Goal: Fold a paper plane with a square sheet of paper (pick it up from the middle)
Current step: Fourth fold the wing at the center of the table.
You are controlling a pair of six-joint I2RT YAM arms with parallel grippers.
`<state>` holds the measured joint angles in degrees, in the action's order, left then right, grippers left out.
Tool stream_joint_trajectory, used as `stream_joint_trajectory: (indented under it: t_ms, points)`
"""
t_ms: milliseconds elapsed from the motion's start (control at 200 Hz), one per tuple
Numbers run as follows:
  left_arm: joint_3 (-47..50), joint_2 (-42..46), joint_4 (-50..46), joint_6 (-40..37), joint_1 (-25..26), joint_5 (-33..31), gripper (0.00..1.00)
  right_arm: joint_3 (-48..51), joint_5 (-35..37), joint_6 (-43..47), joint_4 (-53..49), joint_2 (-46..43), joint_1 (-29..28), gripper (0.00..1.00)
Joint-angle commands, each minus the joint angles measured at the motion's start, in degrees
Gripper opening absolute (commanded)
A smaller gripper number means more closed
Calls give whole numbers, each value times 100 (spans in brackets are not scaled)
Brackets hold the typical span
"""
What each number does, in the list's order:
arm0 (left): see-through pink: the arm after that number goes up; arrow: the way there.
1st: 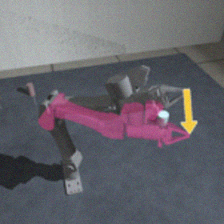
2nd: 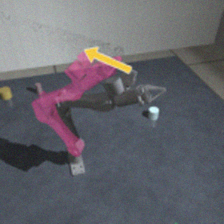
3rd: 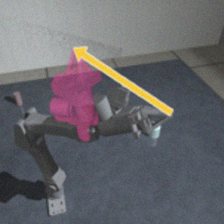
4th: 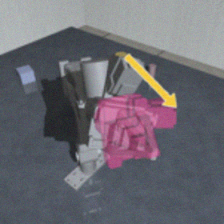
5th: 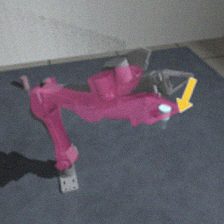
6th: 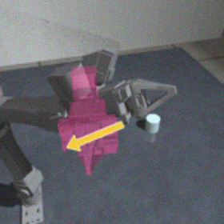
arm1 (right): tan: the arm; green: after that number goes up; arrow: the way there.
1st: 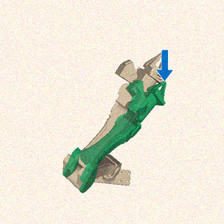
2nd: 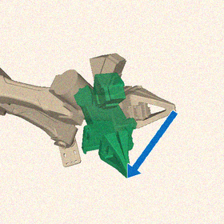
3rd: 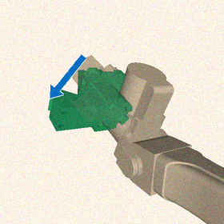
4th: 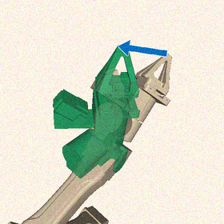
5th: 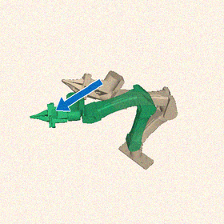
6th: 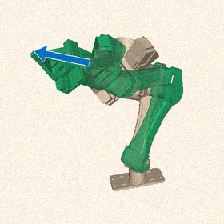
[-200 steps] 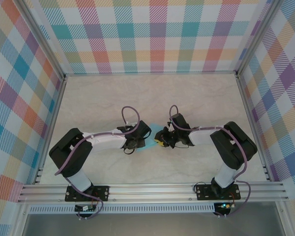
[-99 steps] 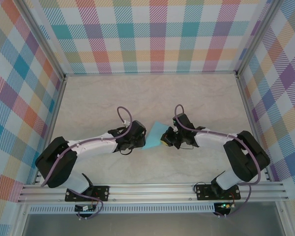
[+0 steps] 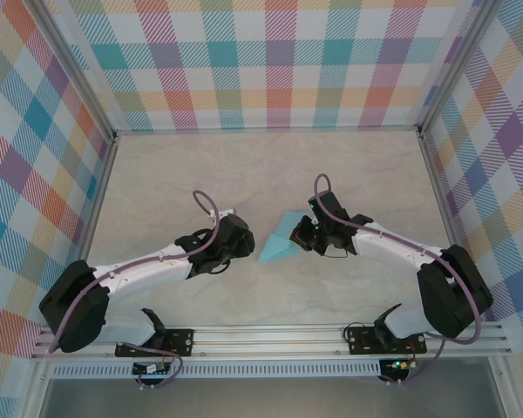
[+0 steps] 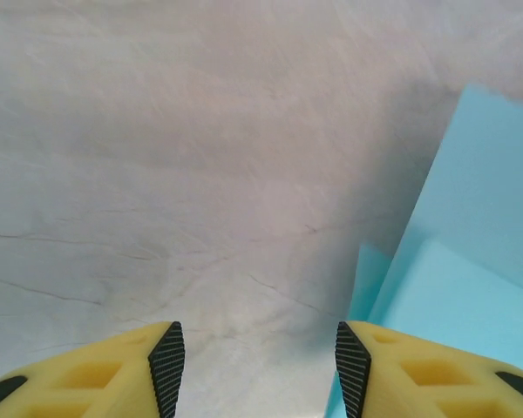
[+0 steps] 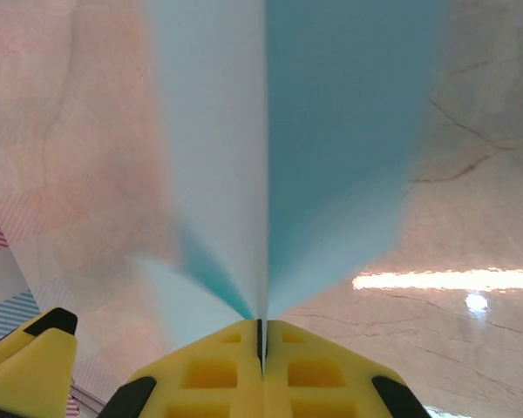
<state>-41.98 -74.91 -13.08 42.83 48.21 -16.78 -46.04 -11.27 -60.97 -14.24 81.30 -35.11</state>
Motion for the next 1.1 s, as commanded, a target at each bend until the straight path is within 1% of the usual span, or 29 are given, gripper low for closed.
stream_joint_trajectory:
  t_ms: [0, 100, 155, 220, 355, 420, 485, 555, 615, 720, 840, 900, 990, 1030, 1095]
  points:
    - [221, 383, -236, 308, 83, -722, 53, -320, -135, 202, -5, 325, -56, 0]
    - [382, 604, -197, 248, 82, -733, 55, -554, -105, 218, -85, 692, -109, 0]
    - [439, 659, -100, 101, 83, -602, 57, -649, -121, 197, -80, 873, -132, 0]
    - [503, 657, 114, -145, 87, -311, 60, -702, -104, 158, -82, 1030, -163, 0]
    - [777, 560, 1001, -619, 119, 425, 71, -698, -130, 54, -73, 1202, -180, 1]
    - [891, 481, 1410, -884, 191, 661, 72, -704, -165, -1, -88, 1230, -180, 1]
    - [945, 362, 1717, -1202, 286, 769, 72, -716, -187, -59, -112, 1226, -180, 1]
    - [931, 181, 1962, -1724, 425, 901, 71, -726, -204, -161, -156, 1221, -184, 1]
    - [859, 2, 2063, -2207, 599, 845, 70, -755, -238, -242, -206, 1230, -179, 0]
    - [787, -330, 2279, -3053, 920, 478, 70, -848, -306, -363, -278, 1273, -171, 0]
    - [774, -623, 2416, -3625, 998, -17, 66, -962, -358, -474, -368, 1331, -171, 0]
    - [979, -755, 2936, -4061, 1061, -105, 63, -985, -389, -532, -379, 1349, -167, 0]
    - [1158, -953, 3630, -4393, 1086, -68, 60, -987, -448, -605, -378, 1388, -155, 0]
    - [1230, -1060, 3918, -4571, 1103, -62, 56, -986, -480, -640, -362, 1398, -138, 0]
    - [1285, -1258, 4246, -4877, 1112, -89, 53, -969, -536, -687, -351, 1402, -114, 0]
